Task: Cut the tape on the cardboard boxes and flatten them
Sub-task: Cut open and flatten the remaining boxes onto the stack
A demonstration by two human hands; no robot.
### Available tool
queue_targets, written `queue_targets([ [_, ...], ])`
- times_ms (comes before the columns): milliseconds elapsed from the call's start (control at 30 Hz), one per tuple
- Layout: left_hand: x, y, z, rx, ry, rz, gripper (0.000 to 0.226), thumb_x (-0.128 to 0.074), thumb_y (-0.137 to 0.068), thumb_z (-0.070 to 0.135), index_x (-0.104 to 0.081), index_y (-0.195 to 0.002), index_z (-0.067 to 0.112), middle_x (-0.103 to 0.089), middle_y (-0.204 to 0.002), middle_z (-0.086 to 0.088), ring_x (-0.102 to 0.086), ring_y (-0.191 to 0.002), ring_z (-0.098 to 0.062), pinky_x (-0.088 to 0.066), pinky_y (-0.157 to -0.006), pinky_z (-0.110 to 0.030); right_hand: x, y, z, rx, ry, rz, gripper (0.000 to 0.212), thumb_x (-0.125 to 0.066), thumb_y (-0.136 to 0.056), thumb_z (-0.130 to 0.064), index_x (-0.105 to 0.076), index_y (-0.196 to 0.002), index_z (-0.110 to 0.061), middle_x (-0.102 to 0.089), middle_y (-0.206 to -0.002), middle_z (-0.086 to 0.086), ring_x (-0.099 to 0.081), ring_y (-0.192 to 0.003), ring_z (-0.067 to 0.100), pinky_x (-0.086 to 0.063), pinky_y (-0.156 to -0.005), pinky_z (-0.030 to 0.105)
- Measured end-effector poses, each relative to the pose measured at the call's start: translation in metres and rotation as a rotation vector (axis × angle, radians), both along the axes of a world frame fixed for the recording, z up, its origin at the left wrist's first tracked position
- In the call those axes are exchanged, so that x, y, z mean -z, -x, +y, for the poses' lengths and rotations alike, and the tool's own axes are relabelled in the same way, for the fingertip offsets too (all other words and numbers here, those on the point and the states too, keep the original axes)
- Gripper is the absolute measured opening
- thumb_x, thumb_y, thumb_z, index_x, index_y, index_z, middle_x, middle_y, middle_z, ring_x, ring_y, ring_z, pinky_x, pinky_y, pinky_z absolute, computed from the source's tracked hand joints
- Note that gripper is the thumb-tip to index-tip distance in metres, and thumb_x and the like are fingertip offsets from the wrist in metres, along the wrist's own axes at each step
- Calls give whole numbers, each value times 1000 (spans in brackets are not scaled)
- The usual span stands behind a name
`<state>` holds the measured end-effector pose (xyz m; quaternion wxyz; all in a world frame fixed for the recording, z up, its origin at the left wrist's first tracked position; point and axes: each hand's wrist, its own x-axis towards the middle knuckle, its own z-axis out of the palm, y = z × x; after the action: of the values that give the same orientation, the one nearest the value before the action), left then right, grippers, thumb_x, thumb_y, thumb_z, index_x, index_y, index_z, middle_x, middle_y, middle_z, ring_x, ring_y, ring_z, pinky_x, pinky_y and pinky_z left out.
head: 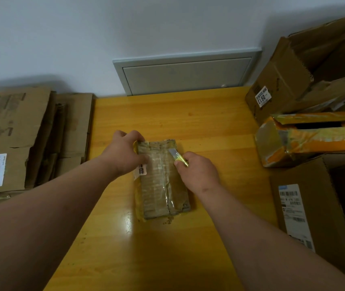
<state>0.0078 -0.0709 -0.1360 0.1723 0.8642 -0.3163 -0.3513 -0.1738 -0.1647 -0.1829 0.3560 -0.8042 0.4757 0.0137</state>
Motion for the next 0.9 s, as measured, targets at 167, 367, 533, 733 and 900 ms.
queue_targets([
  [167, -1, -3, -1, -123, 150, 48, 33, -79, -80, 12, -56, -94, 32, -40, -125, -3, -54, -100, -27, -59, -78, -45, -8, -3, -2, 42, 103, -71, 24, -52, -97, -42, -46, -80, -27, -49, -73, -5, -51, -69, 23, -22, -49, 28],
  [367, -12, 0, -15, -90, 226, -42, 33, -76, -83, 12, -53, -103, 25, -51, -134, 1, -51, -97, -16, -58, -83, -48, -25, -14, 2, 58, 143, -276, 26, -54, -98, -41, -52, -77, -25, -48, -63, -9, -45, -54, 9, -20, -46, 25],
  [533, -21, 7, -22, -108, 238, -162, 34, -75, -86, 22, -49, -108, 25, -61, -106, 5, -60, -81, -13, -59, -65, -41, -33, -20, 2, 56, 156, -344, 25, -53, -98, -40, -59, -83, -21, -49, -65, -6, -45, -56, 14, -20, -48, 27],
  [733, -29, 13, -24, -59, 249, -225, 31, -76, -85, 25, -53, -104, 28, -54, -87, 15, -56, -74, -5, -47, -50, -25, -40, -25, -1, 85, 184, -350, 24, -53, -98, -38, -54, -80, -22, -45, -64, -9, -44, -57, 16, -18, -47, 26],
  [900, -31, 15, -23, -60, 242, -243, 31, -76, -84, 26, -52, -103, 30, -52, -85, 19, -55, -74, -2, -52, -57, -28, -44, -27, 0, 62, 212, -329, 26, -54, -97, -36, -49, -75, -24, -42, -62, -11, -40, -54, 9, -18, -46, 26],
])
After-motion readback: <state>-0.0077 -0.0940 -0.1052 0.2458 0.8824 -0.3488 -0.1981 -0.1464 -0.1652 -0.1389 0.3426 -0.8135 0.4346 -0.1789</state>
